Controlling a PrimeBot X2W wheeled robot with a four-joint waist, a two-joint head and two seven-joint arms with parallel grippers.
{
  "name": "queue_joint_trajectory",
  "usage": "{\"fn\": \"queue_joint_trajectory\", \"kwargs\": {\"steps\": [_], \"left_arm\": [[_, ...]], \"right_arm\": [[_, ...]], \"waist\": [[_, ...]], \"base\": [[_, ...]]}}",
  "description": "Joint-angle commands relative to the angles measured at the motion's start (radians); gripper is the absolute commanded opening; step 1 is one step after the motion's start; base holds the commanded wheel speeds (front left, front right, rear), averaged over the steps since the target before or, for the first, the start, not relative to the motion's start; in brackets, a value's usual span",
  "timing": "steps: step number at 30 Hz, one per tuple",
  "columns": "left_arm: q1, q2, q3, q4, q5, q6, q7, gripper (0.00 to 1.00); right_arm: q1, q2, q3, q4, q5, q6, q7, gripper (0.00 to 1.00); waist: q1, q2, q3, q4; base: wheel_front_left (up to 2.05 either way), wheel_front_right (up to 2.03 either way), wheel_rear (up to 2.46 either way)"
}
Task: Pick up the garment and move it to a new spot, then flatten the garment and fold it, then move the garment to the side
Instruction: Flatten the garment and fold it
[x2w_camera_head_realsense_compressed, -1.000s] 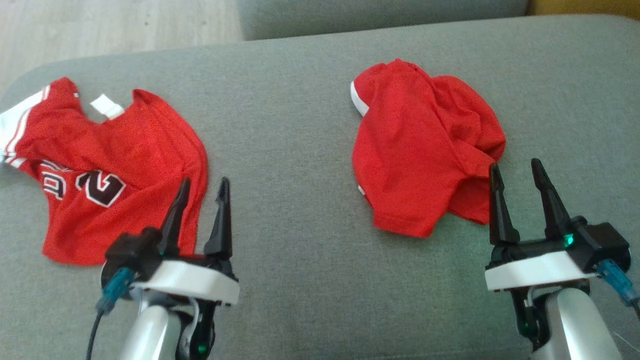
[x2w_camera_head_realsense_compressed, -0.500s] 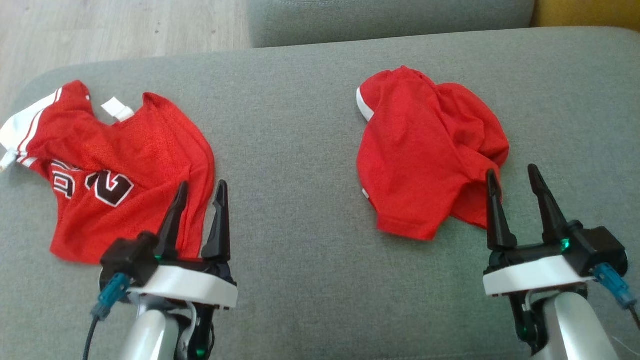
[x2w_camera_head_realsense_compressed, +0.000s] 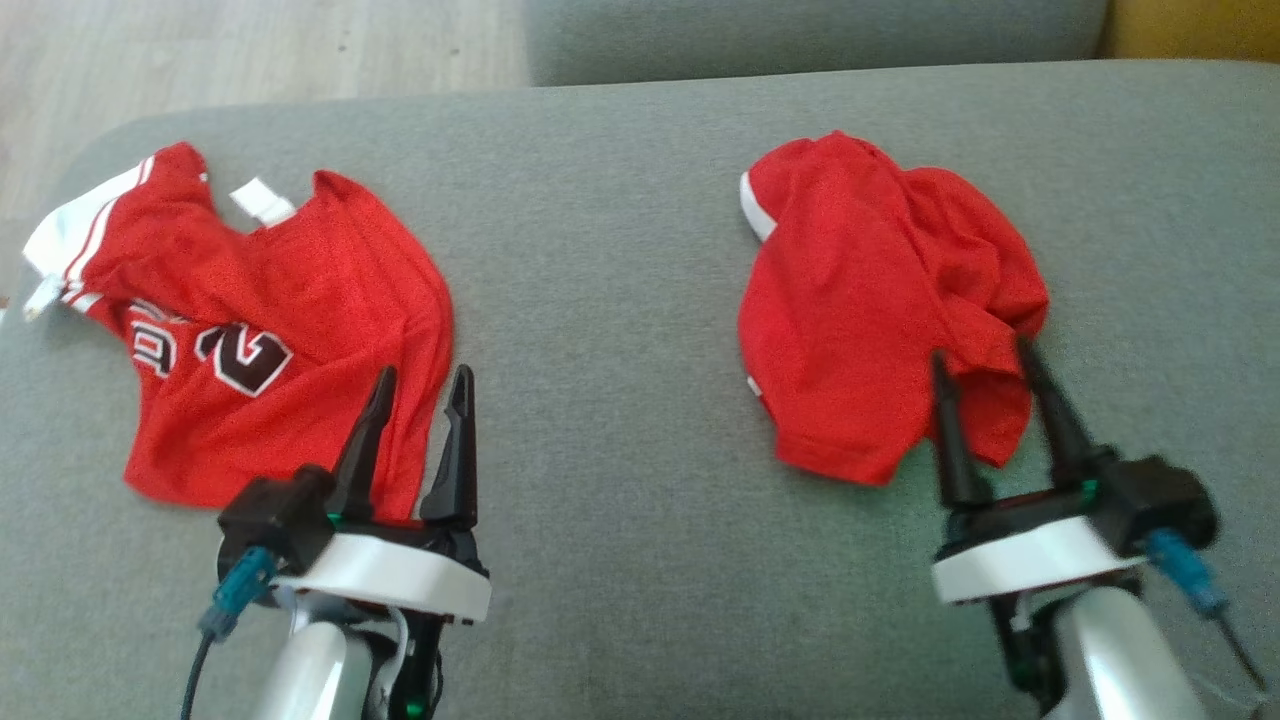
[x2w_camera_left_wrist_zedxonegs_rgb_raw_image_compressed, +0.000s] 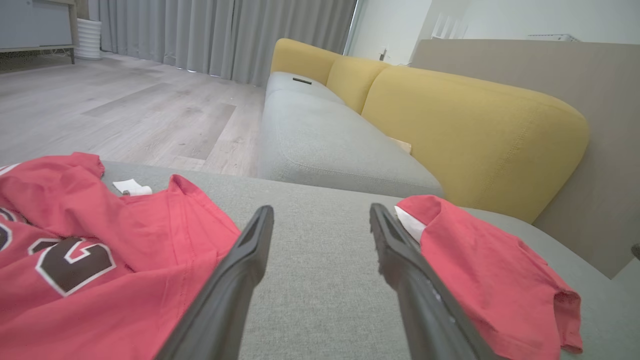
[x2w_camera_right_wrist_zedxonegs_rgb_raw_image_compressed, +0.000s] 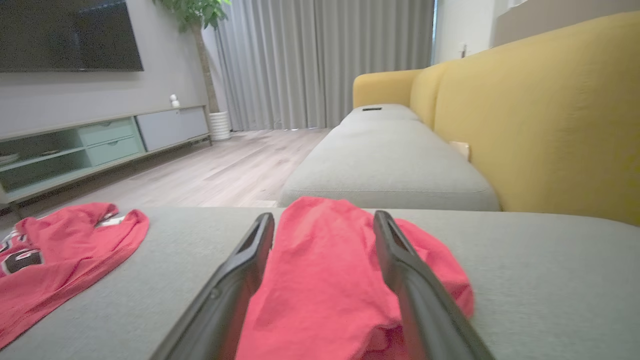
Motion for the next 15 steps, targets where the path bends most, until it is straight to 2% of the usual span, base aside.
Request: {"fn": "queue_joint_trajectory", "kwargs": {"steps": [1,11,15], "left_arm": [[-0.042,0.0,0.024,-0.028,-0.005,0.006,-0.005,1.0],[-0.051,0.0,0.002,-0.023,-0.022,0.013,-0.005,1.0],[-0.052,0.0,-0.008,-0.022,-0.028,0.015,-0.005,1.0]], "right_arm": [[-0.018,-0.006,0.056,-0.021,-0.014,-0.001,-0.009,1.0],[-0.084,-0.006,0.186,0.154,-0.097,-0.001,0.09,1.0],[-0.123,-0.006,0.188,0.237,-0.137,-0.001,0.127,1.0]], "waist": [[0.0,0.0,0.003,0.017],[0.0,0.0,0.024,0.103],[0.0,0.0,0.036,0.133]], "base": [[0.0,0.0,0.0],[0.0,0.0,0.0],[0.0,0.0,0.0]]}}
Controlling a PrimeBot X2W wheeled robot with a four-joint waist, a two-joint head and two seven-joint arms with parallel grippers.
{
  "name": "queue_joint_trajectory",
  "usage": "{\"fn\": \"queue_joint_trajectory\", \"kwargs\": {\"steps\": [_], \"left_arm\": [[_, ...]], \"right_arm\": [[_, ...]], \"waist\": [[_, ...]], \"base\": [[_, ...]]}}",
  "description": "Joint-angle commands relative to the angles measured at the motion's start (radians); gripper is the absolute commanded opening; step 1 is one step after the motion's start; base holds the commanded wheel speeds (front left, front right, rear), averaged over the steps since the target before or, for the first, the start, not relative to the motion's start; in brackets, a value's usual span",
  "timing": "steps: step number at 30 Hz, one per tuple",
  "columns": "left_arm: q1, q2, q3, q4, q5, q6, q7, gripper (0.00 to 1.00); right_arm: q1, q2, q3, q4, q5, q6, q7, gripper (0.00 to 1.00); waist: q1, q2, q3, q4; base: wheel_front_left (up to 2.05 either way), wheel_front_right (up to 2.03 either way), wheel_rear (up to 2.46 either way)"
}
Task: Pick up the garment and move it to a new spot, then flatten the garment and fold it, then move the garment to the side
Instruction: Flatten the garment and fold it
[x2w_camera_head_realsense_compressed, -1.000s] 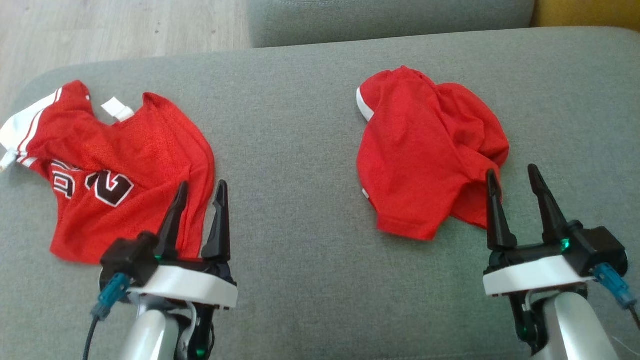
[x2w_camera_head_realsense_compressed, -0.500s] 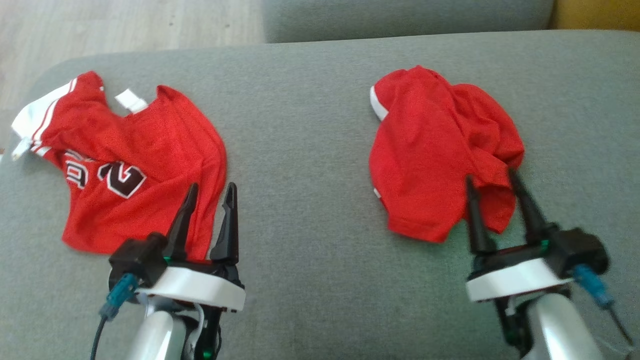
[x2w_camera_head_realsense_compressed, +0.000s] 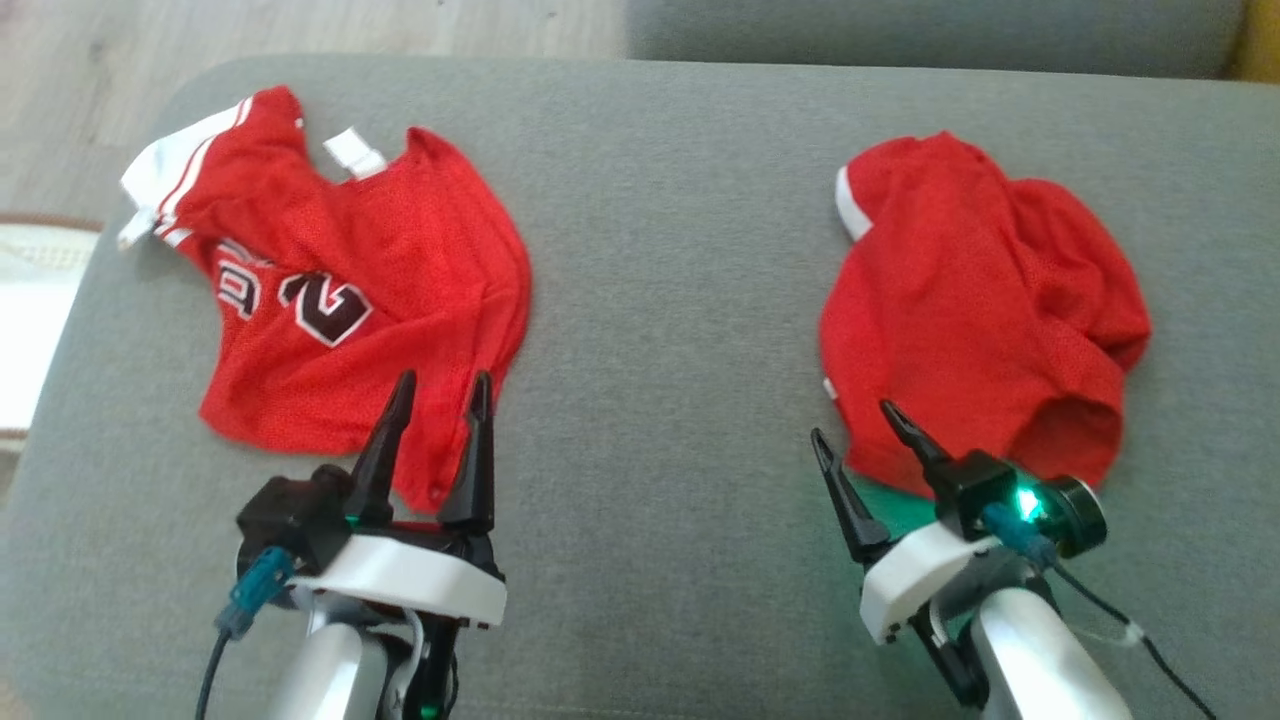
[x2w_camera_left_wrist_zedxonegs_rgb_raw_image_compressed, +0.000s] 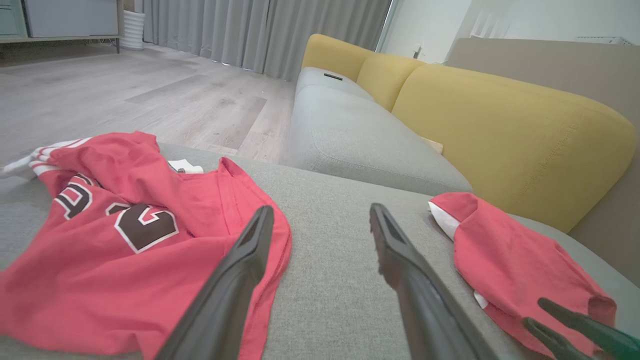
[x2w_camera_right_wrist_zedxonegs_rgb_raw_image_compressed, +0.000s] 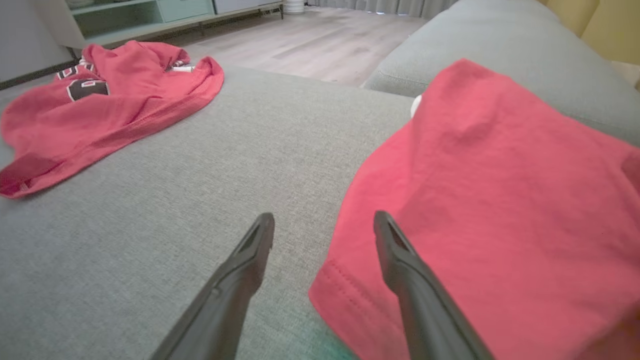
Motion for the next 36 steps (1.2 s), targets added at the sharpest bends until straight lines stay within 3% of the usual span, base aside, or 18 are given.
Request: {"fn": "queue_joint_trajectory", "kwargs": {"steps": [1,11,12,13,14,23,30,36], "left_arm": [[-0.05,0.001,0.023,-0.032,-0.009,0.006,-0.005,1.0],[-0.059,0.001,0.017,-0.038,-0.016,0.015,-0.005,1.0],[-0.059,0.001,0.019,-0.038,-0.016,0.016,-0.005,1.0],[-0.057,0.001,0.021,-0.038,-0.015,0.016,-0.005,1.0],[-0.057,0.001,0.022,-0.037,-0.013,0.015,-0.005,1.0],[-0.061,0.001,0.043,-0.033,-0.007,0.008,-0.005,1.0],[-0.062,0.001,0.039,-0.034,-0.01,0.004,-0.005,1.0],[-0.066,0.001,0.022,-0.031,-0.013,0.005,-0.005,1.0]], "right_arm": [[-0.041,-0.004,0.015,-0.009,-0.019,-0.001,0.003,1.0],[-0.112,-0.004,-0.064,0.146,-0.108,-0.001,0.055,1.0],[-0.118,-0.004,-0.061,0.156,-0.108,-0.001,0.056,0.93],[-0.124,-0.004,-0.054,0.164,-0.108,-0.001,0.054,0.38],[-0.129,-0.004,-0.048,0.17,-0.107,-0.001,0.051,0.0],[-0.112,-0.004,-0.1,0.12,-0.042,-0.001,-0.049,0.0],[-0.024,-0.009,-0.314,0.019,-0.083,-0.001,-0.01,0.0],[0.003,-0.027,-0.464,-0.039,-0.122,-0.001,0.025,0.0]], "waist": [[0.0,0.0,0.01,0.016],[0.0,0.0,0.036,0.042],[0.0,0.0,0.037,0.038],[0.0,0.0,0.038,0.031],[0.0,0.0,0.038,0.024],[0.0,0.0,0.022,-0.089],[0.0,0.0,0.008,-0.174],[0.0,0.0,0.003,-0.189]], "base": [[0.0,0.0,0.0],[0.0,0.0,0.0],[0.0,0.0,0.0],[0.0,0.0,0.0],[0.0,0.0,0.0],[0.0,0.0,0.0],[0.0,0.0,0.0],[0.0,0.0,0.0]]}}
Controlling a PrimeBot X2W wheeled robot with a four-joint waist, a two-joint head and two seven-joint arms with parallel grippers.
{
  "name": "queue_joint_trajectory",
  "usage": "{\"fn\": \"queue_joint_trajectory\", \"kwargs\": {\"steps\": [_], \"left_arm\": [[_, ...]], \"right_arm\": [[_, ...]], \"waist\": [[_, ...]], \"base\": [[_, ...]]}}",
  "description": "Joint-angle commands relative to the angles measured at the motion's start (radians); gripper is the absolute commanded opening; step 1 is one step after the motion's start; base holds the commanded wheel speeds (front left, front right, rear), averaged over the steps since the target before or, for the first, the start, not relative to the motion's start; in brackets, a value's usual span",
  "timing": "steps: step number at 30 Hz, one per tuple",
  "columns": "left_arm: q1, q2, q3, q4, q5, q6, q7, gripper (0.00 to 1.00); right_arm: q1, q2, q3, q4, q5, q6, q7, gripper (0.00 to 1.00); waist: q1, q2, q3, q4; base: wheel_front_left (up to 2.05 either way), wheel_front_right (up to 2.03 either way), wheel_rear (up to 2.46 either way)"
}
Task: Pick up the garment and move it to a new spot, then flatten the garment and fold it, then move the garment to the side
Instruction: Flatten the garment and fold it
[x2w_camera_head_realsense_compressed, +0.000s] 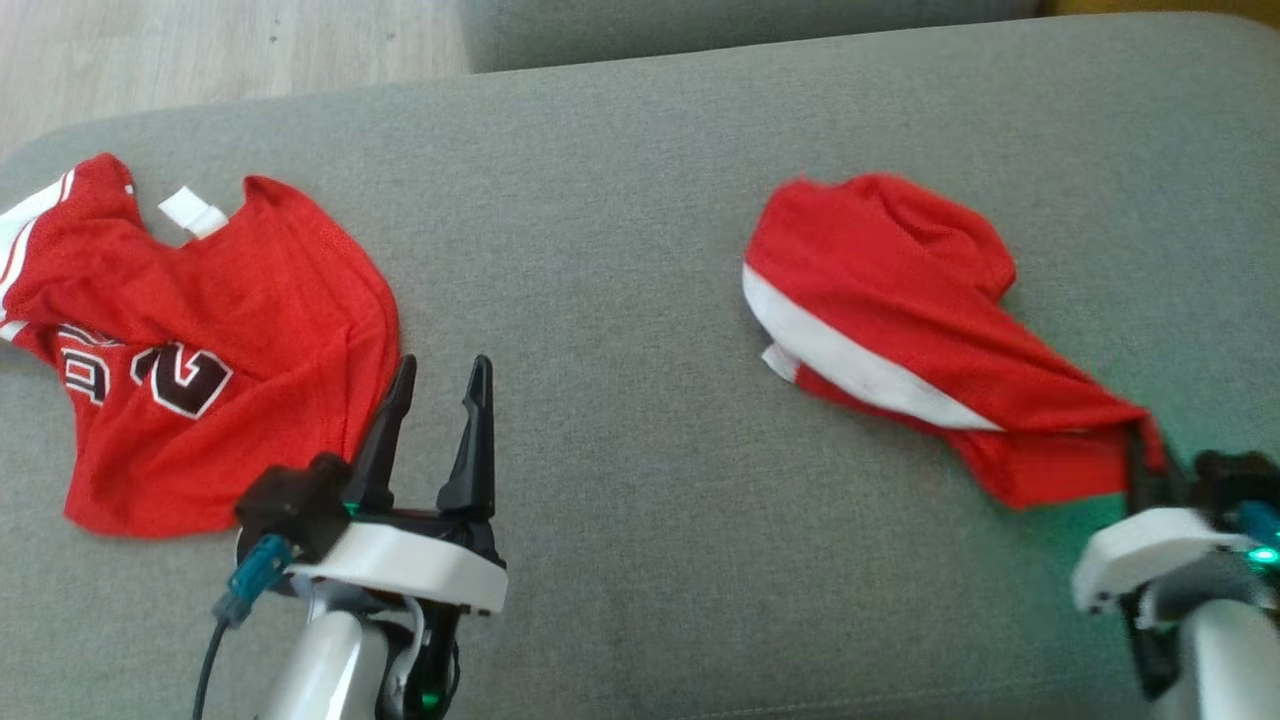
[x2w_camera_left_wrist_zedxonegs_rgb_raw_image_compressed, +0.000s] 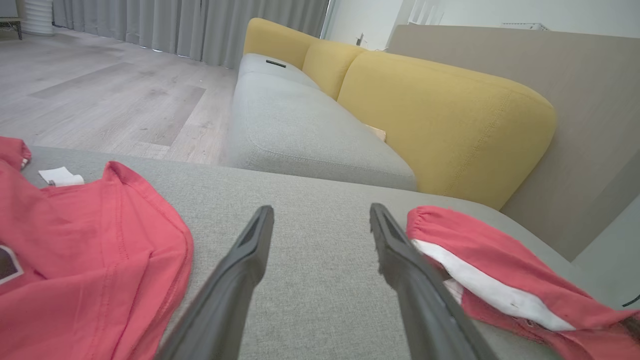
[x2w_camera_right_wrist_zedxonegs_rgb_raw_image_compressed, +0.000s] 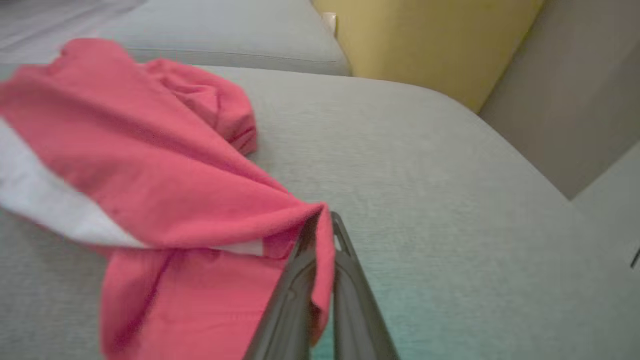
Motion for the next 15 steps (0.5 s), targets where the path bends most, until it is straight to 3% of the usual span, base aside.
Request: {"fn": "queue_joint_trajectory", "kwargs": {"steps": [1,2,3,9,15], "left_arm": [[-0.046,0.001,0.024,-0.03,0.0,-0.002,-0.005,1.0],[-0.046,0.001,0.022,-0.028,0.0,-0.002,-0.005,1.0],[-0.045,0.001,0.022,-0.027,0.001,-0.003,-0.005,1.0],[-0.034,0.001,0.031,-0.019,0.008,-0.009,-0.005,1.0],[-0.022,0.001,0.034,-0.018,0.004,-0.007,-0.005,1.0]], "right_arm": [[-0.027,-0.017,-0.007,-0.045,-0.016,-0.001,0.001,0.12],[-0.029,-0.016,-0.03,-0.05,-0.029,-0.001,0.004,0.51],[-0.033,-0.013,-0.051,-0.054,-0.036,-0.001,0.005,1.0],[-0.054,0.002,-0.079,-0.089,-0.059,-0.001,-0.014,1.0],[-0.037,0.005,0.03,-0.156,0.015,-0.001,-0.061,1.0]], "waist": [[0.0,0.0,-0.001,0.0],[0.0,0.0,-0.003,0.001],[0.0,0.0,-0.004,0.003],[0.0,0.0,-0.018,0.015],[0.0,0.0,-0.037,0.024]], "base": [[0.0,0.0,0.0],[0.0,0.0,0.0],[0.0,0.0,0.0],[0.0,0.0,0.0],[0.0,0.0,0.0]]}}
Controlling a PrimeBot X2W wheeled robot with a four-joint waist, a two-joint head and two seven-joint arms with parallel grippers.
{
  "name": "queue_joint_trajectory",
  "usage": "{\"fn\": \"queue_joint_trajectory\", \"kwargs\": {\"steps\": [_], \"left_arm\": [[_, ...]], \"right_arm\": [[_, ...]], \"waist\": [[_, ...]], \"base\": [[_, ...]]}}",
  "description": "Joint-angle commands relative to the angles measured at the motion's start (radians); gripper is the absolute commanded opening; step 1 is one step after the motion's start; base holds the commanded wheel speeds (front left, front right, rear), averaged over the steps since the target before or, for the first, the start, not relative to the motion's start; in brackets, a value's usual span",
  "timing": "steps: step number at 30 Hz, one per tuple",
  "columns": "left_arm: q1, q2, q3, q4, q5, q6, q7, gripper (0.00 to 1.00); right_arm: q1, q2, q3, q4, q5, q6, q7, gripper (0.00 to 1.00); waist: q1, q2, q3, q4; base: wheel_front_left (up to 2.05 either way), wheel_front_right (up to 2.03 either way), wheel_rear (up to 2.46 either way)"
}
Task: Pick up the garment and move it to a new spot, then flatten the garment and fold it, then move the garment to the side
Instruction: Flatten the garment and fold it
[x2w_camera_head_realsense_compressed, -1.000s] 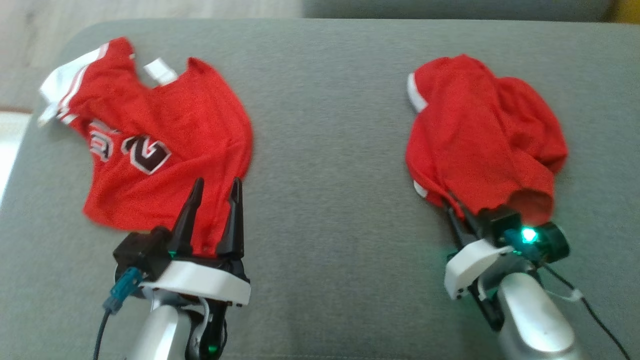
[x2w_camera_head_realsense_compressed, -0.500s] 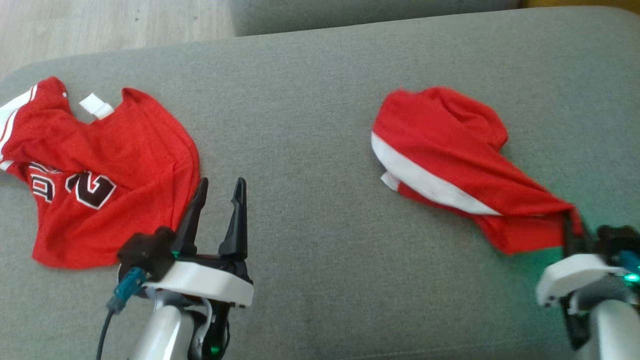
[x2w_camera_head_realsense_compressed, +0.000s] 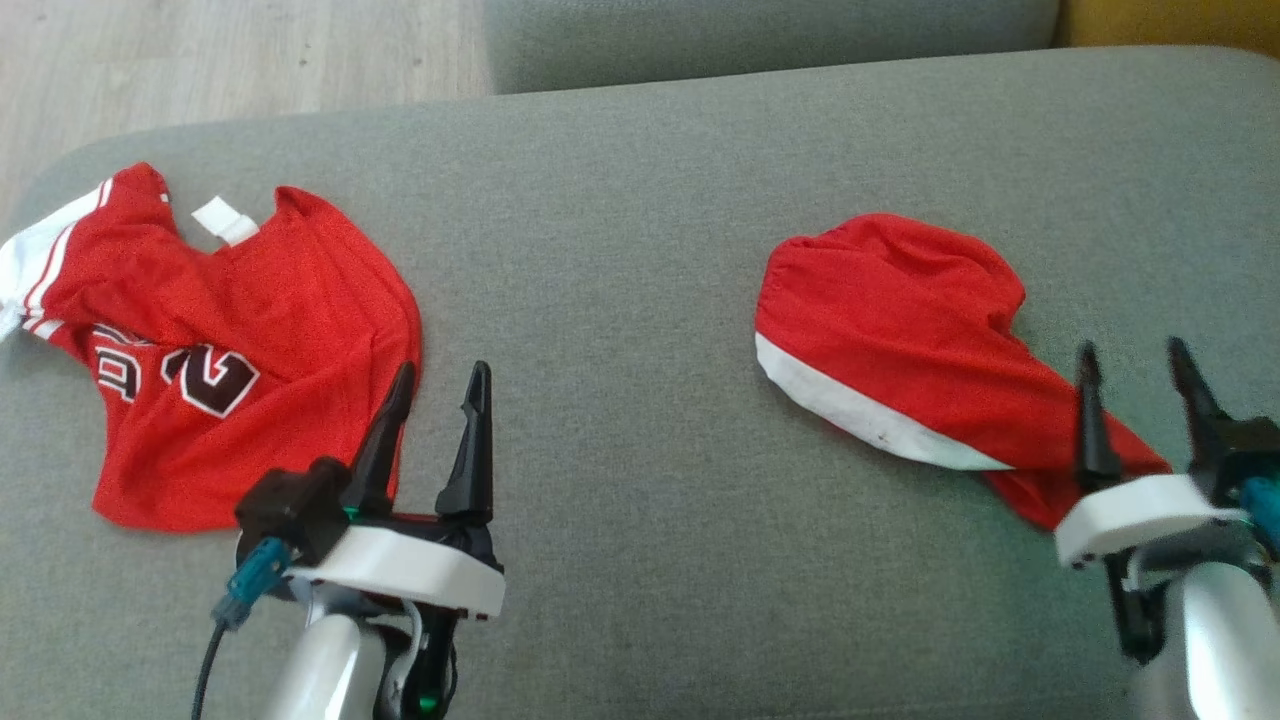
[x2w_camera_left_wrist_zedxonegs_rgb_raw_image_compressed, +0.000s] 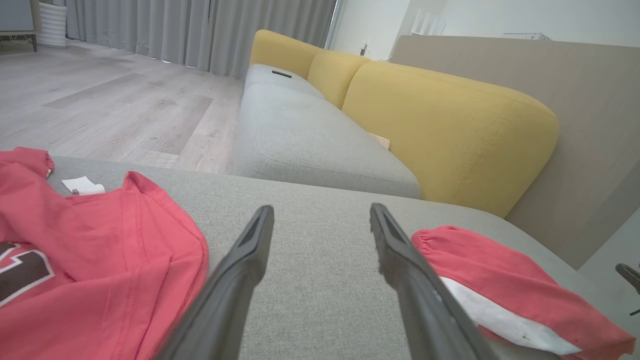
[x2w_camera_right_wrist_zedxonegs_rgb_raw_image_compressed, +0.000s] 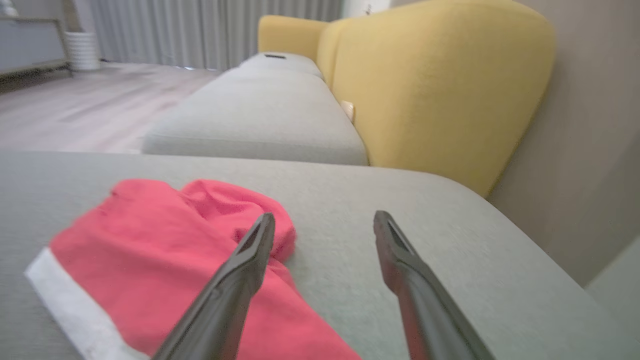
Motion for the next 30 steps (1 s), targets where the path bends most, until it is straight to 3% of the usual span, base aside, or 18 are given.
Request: {"fn": "queue_joint_trajectory", "kwargs": {"steps": [1,9,17,25,30], "left_arm": [[-0.024,0.001,0.03,-0.03,0.002,0.001,-0.005,1.0],[-0.021,0.001,0.02,-0.045,-0.008,0.01,-0.005,1.0],[-0.03,0.001,0.011,-0.048,-0.013,0.011,-0.005,1.0],[-0.046,0.001,-0.005,-0.049,-0.015,0.012,-0.005,1.0],[-0.061,0.001,-0.019,-0.048,-0.028,0.015,-0.005,1.0]], "right_arm": [[-0.013,-0.005,0.055,-0.053,0.016,-0.001,-0.018,1.0],[0.048,-0.005,0.242,-0.155,0.122,-0.001,-0.031,1.0],[0.061,-0.005,0.326,-0.149,0.141,-0.001,-0.022,1.0],[-0.017,-0.005,0.413,-0.091,0.085,-0.001,0.023,1.0],[-0.136,-0.005,0.423,0.058,0.004,-0.001,0.076,1.0]], "waist": [[0.0,0.0,-0.006,0.003],[0.0,0.0,-0.012,0.013],[0.0,0.0,0.002,0.04],[0.0,0.0,0.033,0.086],[0.0,0.0,0.066,0.135]], "base": [[0.0,0.0,0.0],[0.0,0.0,0.0],[0.0,0.0,0.0],[0.0,0.0,0.0],[0.0,0.0,0.0]]}}
